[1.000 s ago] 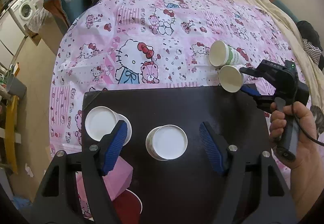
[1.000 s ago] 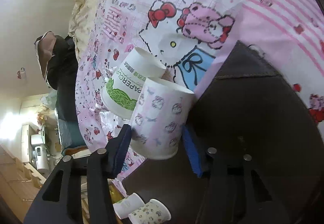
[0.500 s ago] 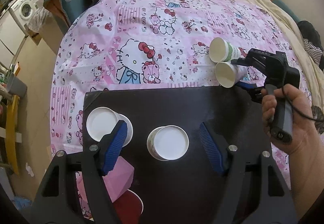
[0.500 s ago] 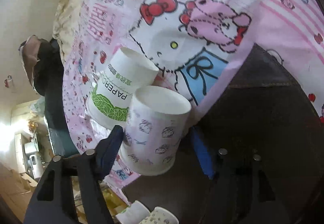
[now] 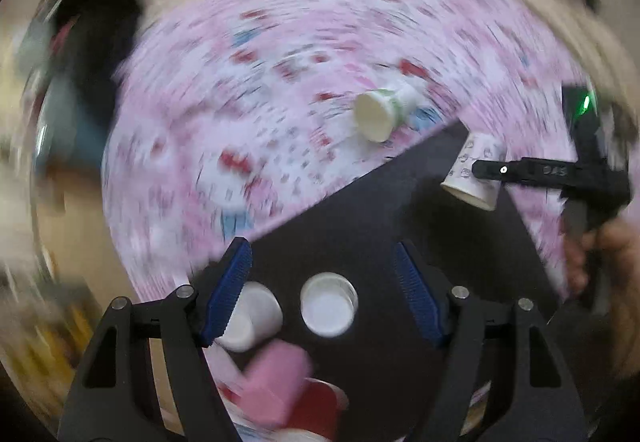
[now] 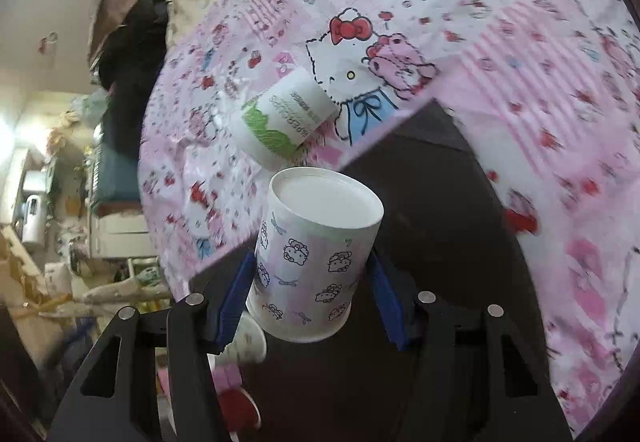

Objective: Flip cup upside down
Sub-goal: 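Lift and rotate the white pink-print cup with the right tool while the left tool approaches the green-print cup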

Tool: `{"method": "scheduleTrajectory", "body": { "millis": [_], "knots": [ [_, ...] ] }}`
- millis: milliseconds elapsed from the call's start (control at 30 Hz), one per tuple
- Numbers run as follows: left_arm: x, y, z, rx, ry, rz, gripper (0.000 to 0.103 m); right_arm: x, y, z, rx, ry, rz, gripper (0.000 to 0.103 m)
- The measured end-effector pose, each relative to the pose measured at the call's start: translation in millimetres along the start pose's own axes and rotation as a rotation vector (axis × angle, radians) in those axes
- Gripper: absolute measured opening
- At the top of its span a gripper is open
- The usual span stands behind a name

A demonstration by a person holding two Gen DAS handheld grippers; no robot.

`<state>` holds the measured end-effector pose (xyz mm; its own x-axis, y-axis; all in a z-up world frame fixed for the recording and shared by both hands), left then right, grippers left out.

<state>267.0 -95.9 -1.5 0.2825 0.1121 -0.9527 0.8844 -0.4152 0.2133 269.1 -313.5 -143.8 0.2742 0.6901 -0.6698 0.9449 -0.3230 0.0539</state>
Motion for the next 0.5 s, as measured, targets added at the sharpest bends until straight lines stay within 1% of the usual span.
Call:
{"method": "scheduleTrajectory", "body": {
  "millis": [33, 67, 100, 133, 167, 200, 267, 300, 367, 433, 500],
  "knots": [
    [6, 12, 11, 0.096, 0.008, -0.019, 0.071, -6, -5, 2, -0.008, -0.01, -0.008, 0.06],
    [12, 29, 25, 0.203, 0.043, -0.006, 0.071, -10, -7, 2, -0.014, -0.006, -0.01, 0.06],
    [15, 39, 31, 0.242, 0.067, 0.015, 0.071, -16, -9, 3, -0.038, -0.015, -0.013, 0.06],
    [21, 51, 40, 0.289, 0.089, 0.015, 0.071, -20, -10, 3, -0.054, -0.029, -0.009, 0.06],
    [30, 64, 52, 0.338, 0.082, -0.016, 0.071, -22, -8, 4, -0.059, -0.03, -0.005, 0.06],
    [40, 76, 65, 0.377, 0.053, -0.045, 0.071, -26, -9, 7, -0.057, -0.025, -0.006, 0.06],
    [58, 92, 87, 0.438, 0.012, -0.1, 0.071, -29, -8, 12, -0.064, -0.032, 0.0, 0.06],
    [68, 99, 96, 0.459, 0.011, -0.111, 0.071, -29, -8, 15, -0.065, -0.041, -0.005, 0.06],
    [93, 111, 124, 0.524, 0.024, -0.147, 0.071, -29, -9, 19, -0.069, -0.052, -0.012, 0.06],
    [112, 115, 142, 0.567, 0.039, -0.175, 0.071, -31, -10, 24, -0.078, -0.071, -0.016, 0.06],
    [135, 121, 155, 0.582, 0.064, -0.206, 0.071, -30, -12, 31, -0.071, -0.073, -0.029, 0.06]
  ]
}}
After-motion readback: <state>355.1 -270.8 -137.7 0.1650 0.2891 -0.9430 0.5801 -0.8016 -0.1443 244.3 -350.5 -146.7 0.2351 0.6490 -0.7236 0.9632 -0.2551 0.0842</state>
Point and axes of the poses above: each gripper's, at about its wrist camera, not at the fingertips, and x roughly the way its jaws point, z to its right, y to its top, the point moved 4 cm from there along x, roughly the way its jaws point, and after that the axes turned 6 degrees about y, right-handed, at the moved point
